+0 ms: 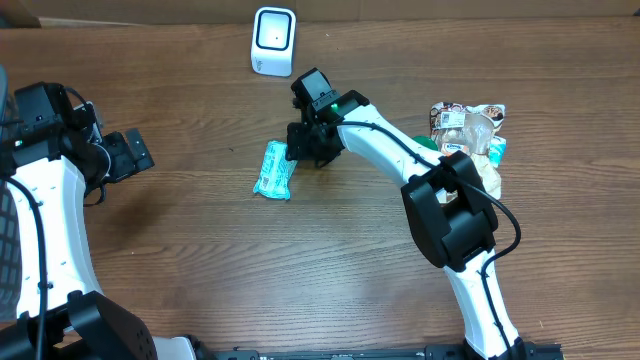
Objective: Scan the item barcode
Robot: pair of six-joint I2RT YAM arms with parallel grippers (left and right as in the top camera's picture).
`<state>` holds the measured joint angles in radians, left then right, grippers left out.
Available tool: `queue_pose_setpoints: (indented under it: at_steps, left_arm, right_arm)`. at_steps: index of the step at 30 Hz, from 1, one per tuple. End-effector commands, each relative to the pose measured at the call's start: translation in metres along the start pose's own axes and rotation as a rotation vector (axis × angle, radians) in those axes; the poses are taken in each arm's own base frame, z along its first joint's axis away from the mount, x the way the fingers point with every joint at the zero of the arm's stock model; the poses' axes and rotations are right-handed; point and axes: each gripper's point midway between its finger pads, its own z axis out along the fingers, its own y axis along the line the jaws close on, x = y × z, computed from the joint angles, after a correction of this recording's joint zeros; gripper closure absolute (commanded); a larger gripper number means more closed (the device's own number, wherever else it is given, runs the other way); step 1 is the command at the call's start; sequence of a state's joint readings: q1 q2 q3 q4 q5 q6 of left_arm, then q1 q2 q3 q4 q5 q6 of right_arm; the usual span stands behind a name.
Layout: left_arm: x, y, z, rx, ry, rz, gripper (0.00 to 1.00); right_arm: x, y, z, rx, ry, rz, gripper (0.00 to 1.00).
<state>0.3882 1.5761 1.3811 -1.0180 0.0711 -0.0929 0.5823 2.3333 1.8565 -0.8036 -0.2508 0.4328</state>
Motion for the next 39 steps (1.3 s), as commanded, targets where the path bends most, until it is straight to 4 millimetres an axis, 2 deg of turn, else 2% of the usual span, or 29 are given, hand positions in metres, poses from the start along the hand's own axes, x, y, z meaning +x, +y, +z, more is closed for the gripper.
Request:
queue_pose_setpoints:
  at_steps: [1, 4, 9, 12, 14, 16, 17, 21, 24, 31, 37, 39]
  left_arm:
    - [-0.005, 0.001, -0.003, -0.003, -0.015, 0.023, 0.00]
    - [-0.005, 0.001, -0.003, -0.003, -0.015, 0.024, 0.00]
    - [-0.005, 0.001, -0.003, -0.003, -0.015, 0.024, 0.00]
    - [-0.005, 0.001, -0.003, -0.003, -0.015, 0.023, 0.00]
    - [-0.005, 0.001, -0.003, -0.003, -0.015, 0.023, 0.00]
    - [-0.005, 0.001, -0.003, -0.003, -0.015, 0.023, 0.00]
    - [-0.005, 0.001, -0.003, -0.003, -0.015, 0.024, 0.00]
    - [-0.005, 0.001, -0.003, -0.003, -0.015, 0.024, 0.00]
    - [-0.005, 0.001, -0.003, -0.003, -0.015, 0.024, 0.00]
    - [-0.005, 0.001, -0.003, -0.003, -0.015, 0.023, 0.00]
    - [-0.005, 0.001, -0.003, -0.003, -0.015, 0.023, 0.00]
    - [-0.005, 0.001, -0.003, -0.003, -0.015, 0.024, 0.00]
  right_arm:
    - [0.010, -0.029, 0.005, 0.079, 0.049, 0.110, 0.75]
    - [0.027, -0.034, 0.002, 0.078, 0.132, 0.144, 0.76]
    - [0.065, -0.012, -0.006, -0.032, 0.312, 0.191, 0.75]
    - [0.078, -0.001, -0.025, -0.054, 0.390, 0.157, 0.71]
    - [0.076, 0.003, -0.038, -0.059, 0.392, 0.116, 0.68]
    - [0.066, 0.006, -0.054, -0.063, 0.369, 0.080, 0.63]
    - [0.055, 0.004, -0.065, -0.046, 0.334, 0.074, 0.58]
    - [0.036, -0.007, -0.074, -0.031, 0.280, 0.113, 0.50]
    - [0.038, -0.015, -0.066, -0.005, 0.283, 0.190, 0.50]
    - [0.051, -0.028, -0.028, 0.015, 0.278, 0.329, 0.50]
    - [0.053, -0.025, -0.006, -0.039, 0.255, 0.341, 0.50]
    - [0.050, -0.022, 0.003, -0.053, 0.226, 0.343, 0.54]
